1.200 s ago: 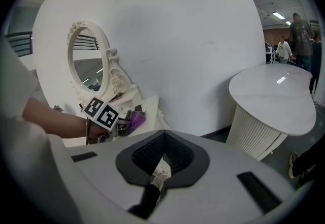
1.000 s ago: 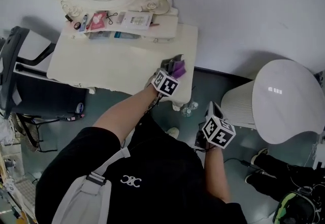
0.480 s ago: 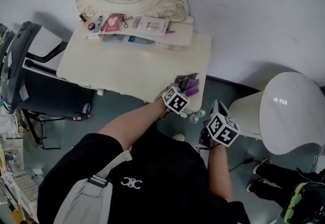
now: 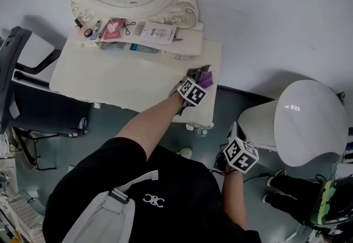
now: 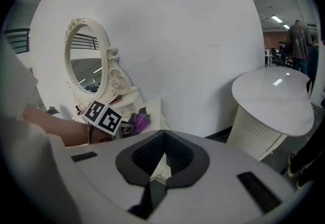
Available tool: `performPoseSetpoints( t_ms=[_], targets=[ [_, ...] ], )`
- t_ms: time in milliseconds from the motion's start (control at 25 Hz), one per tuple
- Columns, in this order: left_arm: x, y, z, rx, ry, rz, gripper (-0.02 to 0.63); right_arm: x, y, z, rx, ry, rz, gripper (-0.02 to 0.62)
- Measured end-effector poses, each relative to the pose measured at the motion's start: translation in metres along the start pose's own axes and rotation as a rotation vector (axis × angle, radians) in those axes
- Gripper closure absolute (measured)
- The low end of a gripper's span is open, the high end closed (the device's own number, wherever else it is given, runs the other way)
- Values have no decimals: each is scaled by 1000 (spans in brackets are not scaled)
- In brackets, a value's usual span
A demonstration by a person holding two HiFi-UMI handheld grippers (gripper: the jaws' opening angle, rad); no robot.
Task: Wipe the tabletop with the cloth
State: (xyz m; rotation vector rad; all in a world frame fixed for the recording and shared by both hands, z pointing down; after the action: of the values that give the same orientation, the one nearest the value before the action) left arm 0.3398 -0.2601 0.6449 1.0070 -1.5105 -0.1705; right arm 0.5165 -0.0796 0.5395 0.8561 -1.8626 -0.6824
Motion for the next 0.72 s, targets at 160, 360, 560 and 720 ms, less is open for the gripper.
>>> performPoseSetpoints(
  t_ms=[160, 360, 560, 720],
  targets=[
    [6, 0, 24, 12, -21, 3, 554, 1, 6, 2, 35, 31, -6, 592],
    [5, 18, 85, -23, -83, 1, 554, 26, 25, 45, 53, 11, 19, 592],
    [0, 44, 140, -22, -92, 28, 554, 58, 28, 106, 39, -48, 19, 592],
    [-7, 71, 186, -64, -117, 42, 554, 77, 40, 156, -34, -93, 59, 592]
  ],
)
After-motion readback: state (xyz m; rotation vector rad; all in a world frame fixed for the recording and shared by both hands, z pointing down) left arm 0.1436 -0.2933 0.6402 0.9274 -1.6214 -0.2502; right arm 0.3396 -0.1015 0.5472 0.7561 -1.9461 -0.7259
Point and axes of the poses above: the fingertips, and each gripper's own axes: x forward along the fingers, z to its left, y out of its underside, the point moved 2 cm from there along -x, backward along the fingers, and after that the axes turned 12 degrees about -y, right-handed, at the moved point
